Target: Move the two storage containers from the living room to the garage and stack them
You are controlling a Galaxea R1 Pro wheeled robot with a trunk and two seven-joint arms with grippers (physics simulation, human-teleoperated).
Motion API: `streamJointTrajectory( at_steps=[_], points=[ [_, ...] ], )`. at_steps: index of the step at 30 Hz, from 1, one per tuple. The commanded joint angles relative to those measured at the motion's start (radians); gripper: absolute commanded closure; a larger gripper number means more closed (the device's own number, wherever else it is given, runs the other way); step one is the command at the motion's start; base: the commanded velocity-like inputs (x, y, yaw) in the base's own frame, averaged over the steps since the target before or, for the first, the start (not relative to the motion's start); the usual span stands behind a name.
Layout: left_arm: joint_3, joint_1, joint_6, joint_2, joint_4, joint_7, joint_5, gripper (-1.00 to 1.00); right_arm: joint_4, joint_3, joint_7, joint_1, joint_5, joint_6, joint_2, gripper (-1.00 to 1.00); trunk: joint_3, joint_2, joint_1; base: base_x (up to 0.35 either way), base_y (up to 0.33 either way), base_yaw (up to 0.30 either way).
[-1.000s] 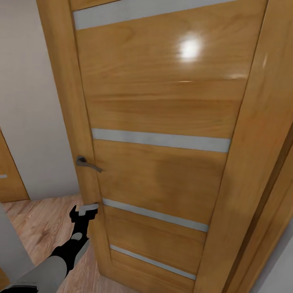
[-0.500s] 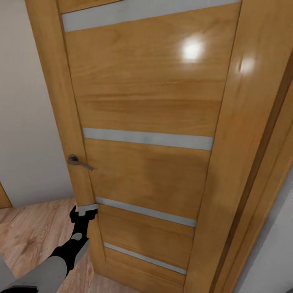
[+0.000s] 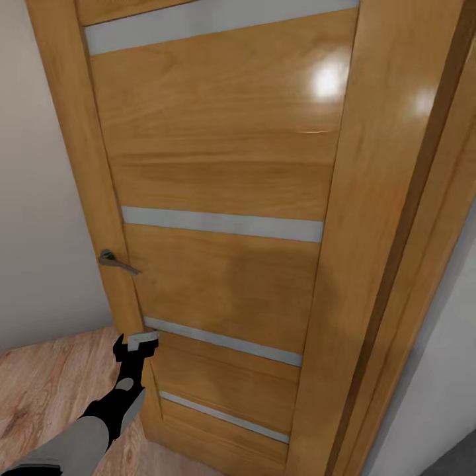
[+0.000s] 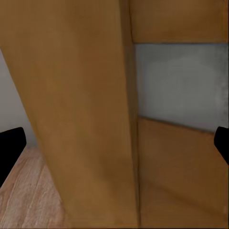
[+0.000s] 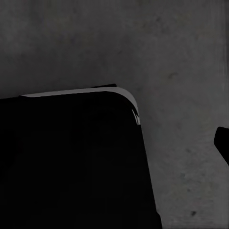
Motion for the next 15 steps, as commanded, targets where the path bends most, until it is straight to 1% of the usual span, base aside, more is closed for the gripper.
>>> streamJointTrajectory(
  at_steps=[1, 3, 6, 11, 15],
  points=[
    [-0.017, -0.001, 0.002, -0.001, 0.000, 0.000, -0.012, -1.00, -0.002, -0.005, 0.002, 0.001, -0.005, -0.002, 0.000, -1.00, -0.001, 0.000, 0.000, 0.262, 0.065, -0.187],
    [-0.018, -0.001, 0.002, -0.002, 0.000, 0.000, -0.013, -1.00, -0.002, -0.006, 0.002, 0.001, -0.005, -0.002, 0.000, -1.00, -0.001, 0.000, 0.000, 0.216, 0.043, -0.123],
    [-0.019, -0.001, 0.002, -0.002, 0.000, -0.001, -0.013, -1.00, -0.002, -0.007, 0.002, 0.001, -0.005, -0.001, -0.001, -1.00, -0.001, 0.000, 0.000, 0.103, 0.019, -0.055],
    [-0.019, -0.001, 0.002, -0.001, 0.000, 0.000, -0.014, -1.00, -0.002, -0.008, 0.002, 0.001, -0.005, -0.001, 0.000, -1.00, -0.001, 0.000, 0.000, 0.032, 0.006, -0.019],
    [-0.019, -0.001, 0.002, -0.001, 0.000, 0.000, -0.014, -1.00, -0.002, -0.008, 0.002, 0.001, -0.005, -0.001, 0.000, -1.00, -0.001, 0.000, 0.000, 0.007, 0.001, -0.125]
  ],
)
